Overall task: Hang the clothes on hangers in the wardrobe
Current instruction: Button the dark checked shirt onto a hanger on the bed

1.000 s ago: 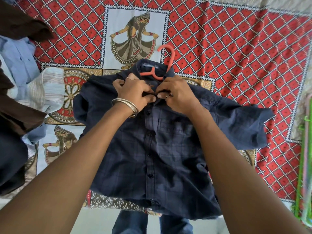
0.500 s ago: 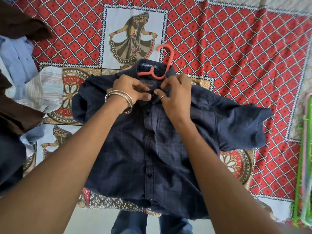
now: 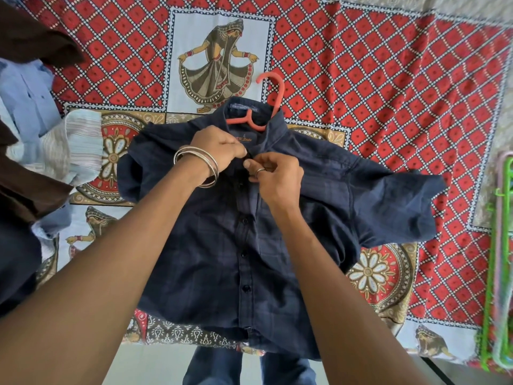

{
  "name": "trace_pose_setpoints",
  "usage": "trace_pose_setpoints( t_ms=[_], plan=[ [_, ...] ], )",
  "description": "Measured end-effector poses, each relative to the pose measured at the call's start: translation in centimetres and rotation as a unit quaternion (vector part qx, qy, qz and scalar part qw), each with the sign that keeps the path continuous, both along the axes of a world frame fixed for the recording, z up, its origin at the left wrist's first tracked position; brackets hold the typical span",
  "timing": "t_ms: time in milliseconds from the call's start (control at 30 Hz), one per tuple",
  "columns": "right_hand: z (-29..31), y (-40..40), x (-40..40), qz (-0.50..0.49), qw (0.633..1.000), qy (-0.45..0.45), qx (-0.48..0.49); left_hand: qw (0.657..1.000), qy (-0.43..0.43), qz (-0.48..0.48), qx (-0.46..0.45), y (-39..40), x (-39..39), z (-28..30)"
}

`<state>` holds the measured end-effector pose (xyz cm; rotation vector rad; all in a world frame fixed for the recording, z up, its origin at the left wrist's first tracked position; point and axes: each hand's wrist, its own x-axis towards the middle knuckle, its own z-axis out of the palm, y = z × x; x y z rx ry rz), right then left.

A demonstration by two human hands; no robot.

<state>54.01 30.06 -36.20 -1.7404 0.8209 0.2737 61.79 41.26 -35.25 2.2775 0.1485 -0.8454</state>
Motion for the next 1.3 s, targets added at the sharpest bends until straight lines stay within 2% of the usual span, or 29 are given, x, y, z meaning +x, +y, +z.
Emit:
trace_pose_setpoints(
  t_ms=[67,133,167,233,267,300,333,400,467,500,567,667,733,800,933,1000,1067,1167,1233,1300],
  plan=[
    [0.3,-0.2,-0.3,0.015,1.0,0.022,0.004,0.999,0.002,-0.038,0.017,0.0,-0.4,-0.5],
    [0.5,-1.2,-0.3,0.034,0.998,0.048,-0.017,0.995,-0.032,-0.08,0.046,0.4,-1.0,-1.0],
    [0.7,-1.9,0.3,0.032,0.998,0.044,-0.037,0.994,-0.081,-0.072,0.024,0.8,-0.8,-1.2],
    [1.6,-3.3,2.3,0.004,0.996,0.006,-0.084,0.979,-0.196,0.001,-0.049,2.8,0.2,-1.3],
    [2.2,-4.0,3.7,-0.004,0.993,-0.018,-0.114,0.97,-0.239,0.027,-0.04,4.0,0.8,-1.5],
    [2.6,-4.6,4.8,0.001,0.988,-0.033,-0.15,0.967,-0.252,0.031,-0.003,5.2,1.2,-2.1],
    [2.8,-4.9,6.1,0.026,0.98,-0.037,-0.192,0.972,-0.231,0.02,0.04,6.5,1.6,-2.4],
    [2.1,-5.5,8.0,0.091,0.965,-0.02,-0.246,0.974,-0.148,-0.057,0.16,7.7,1.3,-3.0],
    [1.0,-4.3,9.7,0.16,0.95,0.026,-0.268,0.934,-0.118,-0.165,0.293,9.0,1.5,-2.5],
    [0.5,-4.2,10.1,0.183,0.938,0.058,-0.289,0.925,-0.109,-0.185,0.313,8.9,1.5,-2.3],
    [0.3,-2.7,11.4,0.179,0.93,0.094,-0.306,0.946,-0.089,-0.155,0.272,10.6,2.8,-1.9],
    [0.8,-2.4,12.6,0.099,0.955,0.099,-0.263,0.979,-0.082,-0.098,0.16,11.9,3.8,-1.9],
    [1.1,-3.0,13.4,0.06,0.978,0.052,-0.192,0.982,-0.071,-0.096,0.145,12.3,4.0,-1.6],
    [2.1,-3.7,14.3,0.05,0.987,-0.003,-0.156,0.987,-0.039,-0.087,0.127,12.6,4.1,-1.7],
    [3.3,-5.0,16.1,0.092,0.975,-0.043,-0.2,0.997,-0.068,0.006,0.046,14.6,4.5,-2.0],
    [3.5,-6.4,16.3,0.078,0.977,-0.036,-0.194,0.992,-0.097,0.071,0.043,15.8,5.6,-2.2],
    [3.2,-8.2,16.0,0.048,0.975,-0.035,-0.214,0.979,-0.122,0.104,0.123,18.1,7.3,-3.6],
    [3.3,-10.1,15.0,0.033,0.967,-0.036,-0.249,0.936,-0.143,0.144,0.287,23.1,9.6,-7.7],
    [4.1,-9.9,14.2,0.034,0.969,-0.054,-0.239,0.902,-0.183,0.156,0.358,21.7,9.8,-5.5],
    [5.1,-9.0,13.5,0.078,0.967,-0.084,-0.227,0.888,-0.235,0.096,0.384,18.2,9.7,-2.2]
  ],
)
